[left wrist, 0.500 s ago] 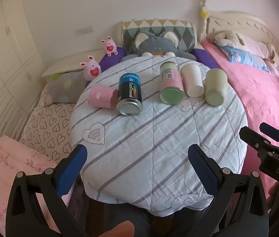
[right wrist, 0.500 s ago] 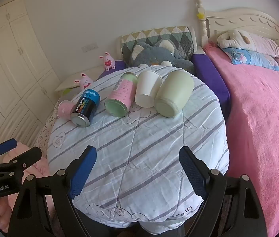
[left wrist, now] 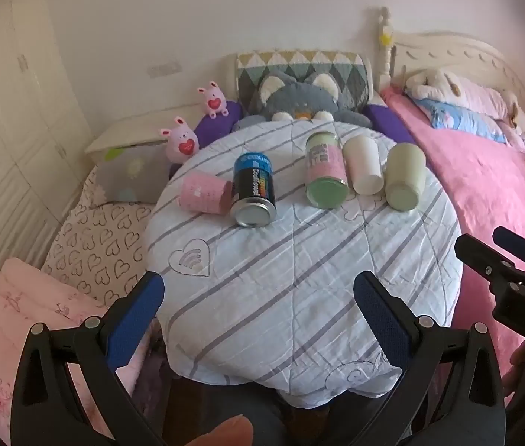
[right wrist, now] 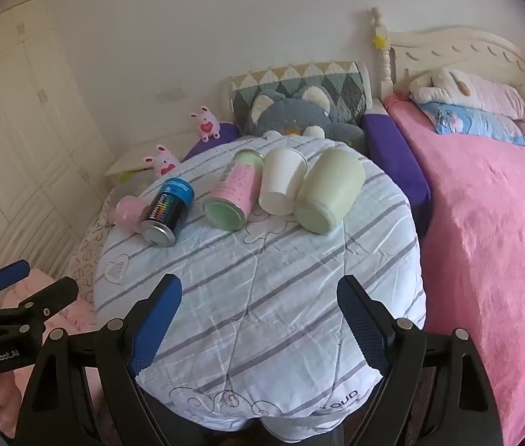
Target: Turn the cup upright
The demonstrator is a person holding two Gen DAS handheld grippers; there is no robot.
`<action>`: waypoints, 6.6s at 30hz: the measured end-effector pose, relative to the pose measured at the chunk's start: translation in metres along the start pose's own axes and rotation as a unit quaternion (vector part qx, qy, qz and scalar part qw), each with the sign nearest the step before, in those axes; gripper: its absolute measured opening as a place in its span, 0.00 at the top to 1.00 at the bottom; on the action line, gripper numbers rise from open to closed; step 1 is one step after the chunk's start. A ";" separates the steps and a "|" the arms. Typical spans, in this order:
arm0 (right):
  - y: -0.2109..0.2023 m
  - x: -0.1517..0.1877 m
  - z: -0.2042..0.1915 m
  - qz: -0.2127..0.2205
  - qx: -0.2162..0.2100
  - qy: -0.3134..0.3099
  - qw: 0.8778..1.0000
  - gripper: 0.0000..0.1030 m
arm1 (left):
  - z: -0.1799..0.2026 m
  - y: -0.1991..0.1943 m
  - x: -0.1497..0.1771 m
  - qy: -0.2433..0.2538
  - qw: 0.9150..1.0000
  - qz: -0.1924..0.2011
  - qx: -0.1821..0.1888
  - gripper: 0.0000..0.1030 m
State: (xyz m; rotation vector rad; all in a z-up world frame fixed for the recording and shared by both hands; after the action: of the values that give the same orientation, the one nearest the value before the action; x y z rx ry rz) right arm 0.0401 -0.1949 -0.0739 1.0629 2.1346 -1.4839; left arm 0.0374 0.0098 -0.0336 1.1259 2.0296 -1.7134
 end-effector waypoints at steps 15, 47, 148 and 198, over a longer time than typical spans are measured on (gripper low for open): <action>-0.055 0.002 -0.031 0.044 -0.021 -0.026 0.998 0.16 | -0.011 -0.050 0.014 -0.010 0.999 0.042 -0.027 0.00; -0.039 0.001 -0.014 0.029 -0.017 -0.012 0.999 0.16 | 0.000 -0.028 0.010 -0.007 0.999 0.019 -0.026 0.00; -0.005 0.016 0.022 -0.013 0.031 0.034 0.999 0.16 | 0.077 0.153 0.037 0.016 0.975 -0.139 0.172 0.07; -0.005 0.060 -0.076 -0.051 -0.033 -0.048 0.997 0.16 | -0.051 -0.025 0.072 -0.055 0.998 -0.017 -0.001 0.02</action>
State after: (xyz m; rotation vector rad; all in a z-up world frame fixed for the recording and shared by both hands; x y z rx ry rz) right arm 0.0071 -0.1041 -0.0784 0.8550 2.1827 -1.4678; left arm -0.0137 0.0843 -0.0469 0.9795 1.9939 -1.7496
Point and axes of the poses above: each gripper's, at about its wrist camera, not at the fingertips, and y roughly the way its jaws point, z to its right, x to its underside, the point moved 8 cm from there along y, roughly the way its jaws point, and after that the axes turned 15 degrees about y, right-handed, at the moved point
